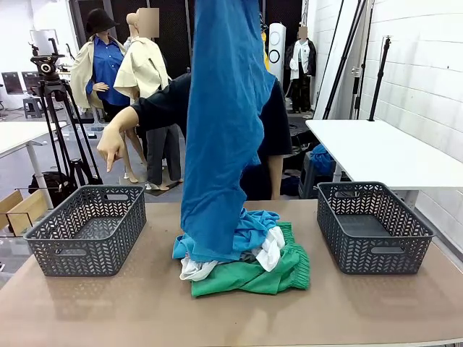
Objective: Sort the tops and bottoms.
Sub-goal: Sort the clothes according to human instructions.
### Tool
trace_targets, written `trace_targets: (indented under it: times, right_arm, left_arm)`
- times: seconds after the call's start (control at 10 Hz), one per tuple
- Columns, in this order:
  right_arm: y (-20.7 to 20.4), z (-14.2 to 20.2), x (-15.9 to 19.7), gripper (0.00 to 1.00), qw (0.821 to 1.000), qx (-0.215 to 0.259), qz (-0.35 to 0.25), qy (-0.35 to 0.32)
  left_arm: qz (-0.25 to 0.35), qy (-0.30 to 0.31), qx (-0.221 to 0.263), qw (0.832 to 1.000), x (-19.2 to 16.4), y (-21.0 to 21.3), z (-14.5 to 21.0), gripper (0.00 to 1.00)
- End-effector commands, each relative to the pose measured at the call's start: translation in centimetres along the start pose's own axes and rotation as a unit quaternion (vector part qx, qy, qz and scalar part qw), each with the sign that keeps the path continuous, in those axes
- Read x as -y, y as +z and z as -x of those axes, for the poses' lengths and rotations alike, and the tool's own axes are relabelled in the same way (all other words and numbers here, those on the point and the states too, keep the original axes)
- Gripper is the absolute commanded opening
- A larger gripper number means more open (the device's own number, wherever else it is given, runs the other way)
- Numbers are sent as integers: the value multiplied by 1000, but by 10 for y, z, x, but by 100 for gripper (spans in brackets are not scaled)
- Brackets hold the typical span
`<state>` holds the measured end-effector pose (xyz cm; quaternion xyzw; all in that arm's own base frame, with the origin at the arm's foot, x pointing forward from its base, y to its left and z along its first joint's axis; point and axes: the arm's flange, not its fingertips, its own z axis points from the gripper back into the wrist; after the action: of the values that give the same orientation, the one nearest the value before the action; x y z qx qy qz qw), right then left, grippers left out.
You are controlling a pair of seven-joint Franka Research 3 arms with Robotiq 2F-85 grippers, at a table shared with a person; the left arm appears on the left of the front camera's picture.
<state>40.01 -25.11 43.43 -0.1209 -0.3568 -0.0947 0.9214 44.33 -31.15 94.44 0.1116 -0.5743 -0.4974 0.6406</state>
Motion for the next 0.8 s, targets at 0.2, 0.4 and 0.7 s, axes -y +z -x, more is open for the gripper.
trace_targets:
  times: [0.2, 0.4, 0.7]
  right_arm:
    - [0, -2, 2, 100, 1000, -4, 0, 3]
    - [0, -2, 2, 100, 1000, -4, 0, 3]
    - [0, -2, 2, 100, 1000, -4, 0, 3]
  left_arm:
    - [-233, 17, -84, 969, -121, 18, 46, 0]
    - [-277, 5, -132, 952, -160, 20, 81, 0]
    - [-318, 51, -196, 926, -196, 49, 153, 0]
